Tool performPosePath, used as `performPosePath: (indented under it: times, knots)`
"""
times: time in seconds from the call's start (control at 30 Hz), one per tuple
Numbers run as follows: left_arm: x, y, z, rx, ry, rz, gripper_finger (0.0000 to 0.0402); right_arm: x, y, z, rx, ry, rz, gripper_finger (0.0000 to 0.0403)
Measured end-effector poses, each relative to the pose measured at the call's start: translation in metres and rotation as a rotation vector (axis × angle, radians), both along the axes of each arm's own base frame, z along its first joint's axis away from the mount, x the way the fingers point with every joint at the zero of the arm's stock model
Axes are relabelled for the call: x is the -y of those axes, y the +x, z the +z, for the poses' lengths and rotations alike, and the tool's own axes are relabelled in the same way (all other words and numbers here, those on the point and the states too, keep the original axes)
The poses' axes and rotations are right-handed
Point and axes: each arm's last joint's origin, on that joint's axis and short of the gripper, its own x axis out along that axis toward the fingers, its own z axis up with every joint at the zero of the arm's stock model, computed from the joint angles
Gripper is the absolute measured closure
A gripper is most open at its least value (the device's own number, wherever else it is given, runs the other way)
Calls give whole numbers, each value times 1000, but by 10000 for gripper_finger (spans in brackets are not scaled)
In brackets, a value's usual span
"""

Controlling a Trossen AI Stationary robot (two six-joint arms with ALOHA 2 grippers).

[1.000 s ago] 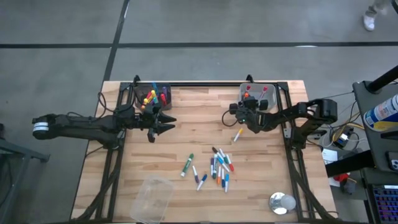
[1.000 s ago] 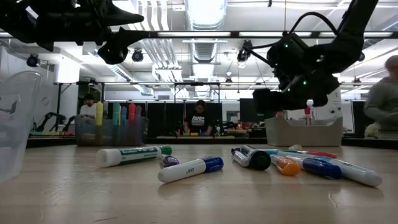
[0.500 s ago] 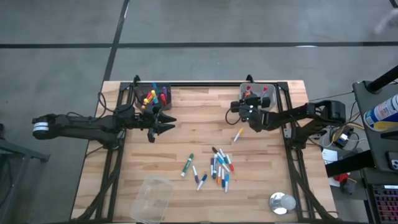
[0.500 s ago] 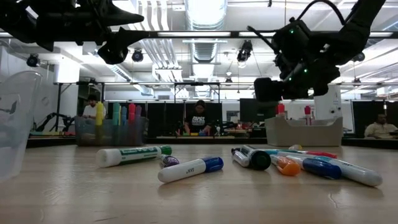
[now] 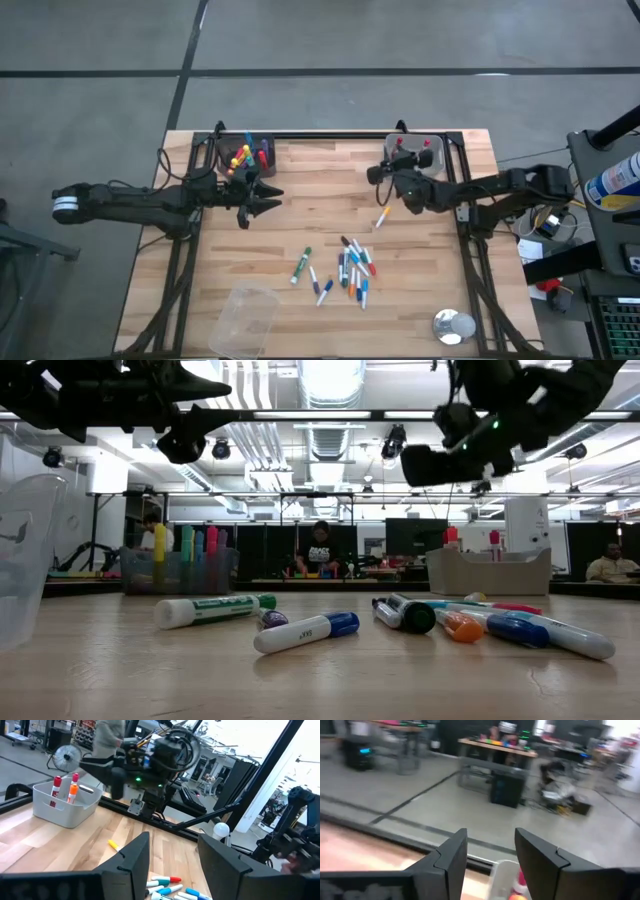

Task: Pick & Place Markers
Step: Put the green marker pen into the gray bin

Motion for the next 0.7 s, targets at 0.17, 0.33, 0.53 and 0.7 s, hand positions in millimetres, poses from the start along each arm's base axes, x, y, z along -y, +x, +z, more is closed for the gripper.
performPosePath:
  times: [0.17, 0.33, 0.53, 0.7]
  knots:
    - [0, 0, 0, -1, -35, -2, 241, -23, 11, 14, 3, 22, 273, 253]
    - [0, 1, -1, -8, -36, -2, 241, -45, 23, 23, 67, 92, 591, 265]
    - [-1, 4, -7, -55, -110, -9, 241, -69, 35, 38, 54, 255, 853, 275]
    - [1, 6, -14, -114, -143, -78, 241, -84, 39, 51, -17, 266, 926, 274]
